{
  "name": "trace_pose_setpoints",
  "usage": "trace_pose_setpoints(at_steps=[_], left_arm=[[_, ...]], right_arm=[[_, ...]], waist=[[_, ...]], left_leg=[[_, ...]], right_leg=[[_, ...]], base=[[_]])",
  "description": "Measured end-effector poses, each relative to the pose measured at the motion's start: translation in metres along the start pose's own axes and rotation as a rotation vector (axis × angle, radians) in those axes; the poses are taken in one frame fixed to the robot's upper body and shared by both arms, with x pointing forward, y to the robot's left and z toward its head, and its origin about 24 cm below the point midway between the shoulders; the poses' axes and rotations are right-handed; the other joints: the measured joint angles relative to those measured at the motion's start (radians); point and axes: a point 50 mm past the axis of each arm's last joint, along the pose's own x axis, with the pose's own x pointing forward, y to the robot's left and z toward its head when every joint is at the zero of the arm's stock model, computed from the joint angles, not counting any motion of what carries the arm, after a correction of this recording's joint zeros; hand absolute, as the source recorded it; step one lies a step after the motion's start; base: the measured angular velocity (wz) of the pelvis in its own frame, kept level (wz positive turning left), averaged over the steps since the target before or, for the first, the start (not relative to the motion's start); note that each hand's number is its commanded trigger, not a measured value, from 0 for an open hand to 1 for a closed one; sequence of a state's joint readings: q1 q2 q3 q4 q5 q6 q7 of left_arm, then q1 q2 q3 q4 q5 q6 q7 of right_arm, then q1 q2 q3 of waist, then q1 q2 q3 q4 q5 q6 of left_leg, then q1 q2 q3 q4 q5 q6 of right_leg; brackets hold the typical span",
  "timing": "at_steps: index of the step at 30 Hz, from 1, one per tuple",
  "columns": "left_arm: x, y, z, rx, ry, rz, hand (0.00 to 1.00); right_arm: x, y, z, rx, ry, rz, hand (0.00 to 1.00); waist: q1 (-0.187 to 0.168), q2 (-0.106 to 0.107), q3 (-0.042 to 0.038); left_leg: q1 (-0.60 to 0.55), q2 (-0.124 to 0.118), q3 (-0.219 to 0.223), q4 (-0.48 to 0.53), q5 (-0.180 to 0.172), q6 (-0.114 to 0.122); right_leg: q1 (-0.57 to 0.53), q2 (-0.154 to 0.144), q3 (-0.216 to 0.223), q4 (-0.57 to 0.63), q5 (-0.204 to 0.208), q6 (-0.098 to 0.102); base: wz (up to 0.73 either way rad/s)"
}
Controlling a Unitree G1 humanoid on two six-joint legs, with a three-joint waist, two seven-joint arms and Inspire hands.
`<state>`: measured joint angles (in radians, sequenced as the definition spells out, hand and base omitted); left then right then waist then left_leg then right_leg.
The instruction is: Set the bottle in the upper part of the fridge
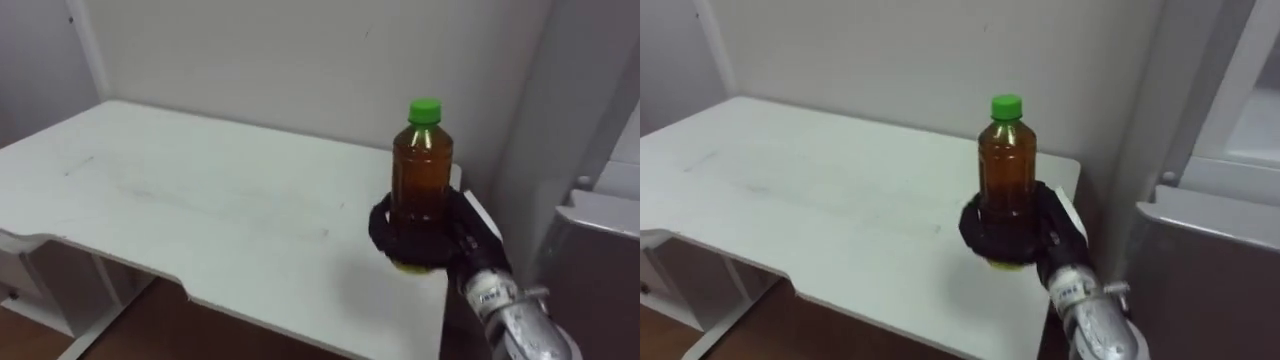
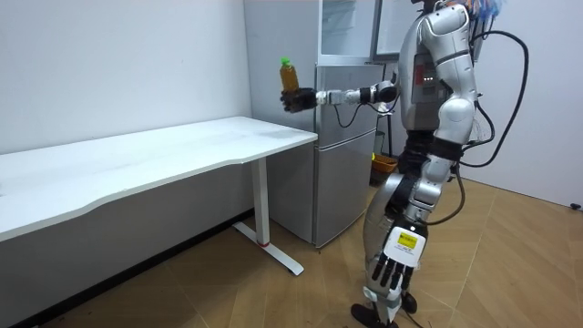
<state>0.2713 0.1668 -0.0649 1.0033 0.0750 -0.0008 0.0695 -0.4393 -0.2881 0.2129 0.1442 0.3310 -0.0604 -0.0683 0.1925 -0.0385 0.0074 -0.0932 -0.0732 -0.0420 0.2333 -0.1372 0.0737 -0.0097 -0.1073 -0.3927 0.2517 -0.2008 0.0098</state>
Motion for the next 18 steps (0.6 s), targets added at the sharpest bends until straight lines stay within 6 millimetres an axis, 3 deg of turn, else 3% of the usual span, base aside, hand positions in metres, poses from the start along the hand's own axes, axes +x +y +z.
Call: trace_pose_setpoints(at_steps=[1,3,7,18], left_arm=[[0.0,0.002,0.0,-0.002,0.001,0.005,0.0],[0.0,0.004,-0.001,-0.006,0.005,0.011,0.0],[-0.001,0.005,-0.005,-0.008,0.019,0.008,0.0],[0.0,0.011,-0.003,-0.013,0.016,0.031,0.0]], right_arm=[[-0.004,0.001,0.007,-0.005,-0.031,0.011,1.0],[-0.011,0.002,0.014,-0.013,-0.064,0.038,1.0],[-0.017,0.006,0.022,-0.048,-0.093,0.073,1.0],[-0.026,-0.01,0.063,-0.085,-0.255,0.012,1.0]], waist=[[-0.006,-0.004,-0.006],[-0.015,-0.01,-0.0105],[-0.055,-0.01,-0.0101],[-0.089,-0.018,-0.0108]], left_leg=[[0.011,0.003,0.006,-0.006,-0.001,-0.001],[0.027,0.007,0.009,-0.012,-0.002,-0.003],[0.057,0.011,0.018,-0.02,-0.005,-0.004],[0.098,0.026,0.081,-0.048,-0.007,-0.006]], right_leg=[[0.011,0.006,0.01,-0.016,0.006,0.0],[0.034,0.016,0.012,-0.036,0.016,0.0],[0.062,0.024,0.039,-0.05,0.023,-0.001],[0.062,0.042,0.107,-0.047,0.028,-0.006]], base=[[-0.12],[-0.09],[-0.08],[-0.18]])
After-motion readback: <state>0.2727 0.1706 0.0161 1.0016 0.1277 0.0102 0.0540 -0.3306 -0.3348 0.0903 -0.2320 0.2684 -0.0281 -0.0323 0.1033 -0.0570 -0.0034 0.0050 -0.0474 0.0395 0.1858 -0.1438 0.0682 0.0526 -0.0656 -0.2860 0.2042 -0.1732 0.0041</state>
